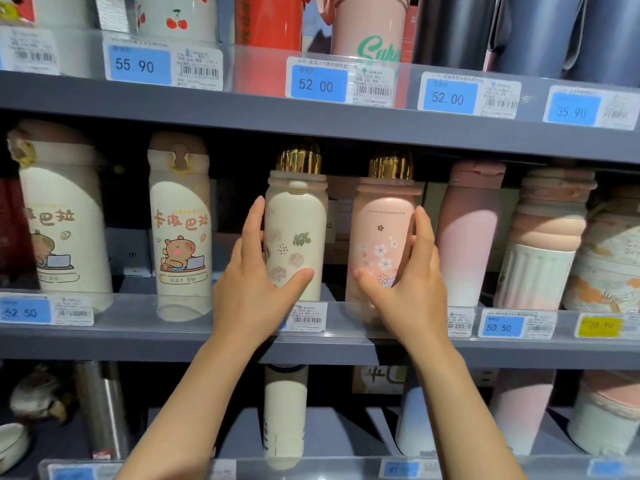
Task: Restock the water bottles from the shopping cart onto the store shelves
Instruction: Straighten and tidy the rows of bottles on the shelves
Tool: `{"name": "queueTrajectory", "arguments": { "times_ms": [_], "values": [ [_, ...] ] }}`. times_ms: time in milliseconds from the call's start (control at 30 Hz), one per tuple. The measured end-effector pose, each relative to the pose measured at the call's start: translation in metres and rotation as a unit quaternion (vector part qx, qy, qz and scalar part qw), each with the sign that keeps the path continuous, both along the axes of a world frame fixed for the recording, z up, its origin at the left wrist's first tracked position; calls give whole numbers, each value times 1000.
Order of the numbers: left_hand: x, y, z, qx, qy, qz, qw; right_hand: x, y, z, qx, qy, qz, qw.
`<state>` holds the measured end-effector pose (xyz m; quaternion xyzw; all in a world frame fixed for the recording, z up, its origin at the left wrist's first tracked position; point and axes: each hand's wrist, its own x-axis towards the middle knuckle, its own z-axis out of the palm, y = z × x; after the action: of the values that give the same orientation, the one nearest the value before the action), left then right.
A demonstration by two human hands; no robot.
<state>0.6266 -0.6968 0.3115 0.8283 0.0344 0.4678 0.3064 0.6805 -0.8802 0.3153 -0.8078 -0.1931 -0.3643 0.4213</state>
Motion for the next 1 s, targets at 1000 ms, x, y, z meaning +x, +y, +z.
{"name": "queueTrajectory", "arguments": {
  "times_ms": [1000],
  "values": [
    [9,-19,-15,93,-24,157,983,-7,3,-4,-58,4,-91,994]
  ]
}}
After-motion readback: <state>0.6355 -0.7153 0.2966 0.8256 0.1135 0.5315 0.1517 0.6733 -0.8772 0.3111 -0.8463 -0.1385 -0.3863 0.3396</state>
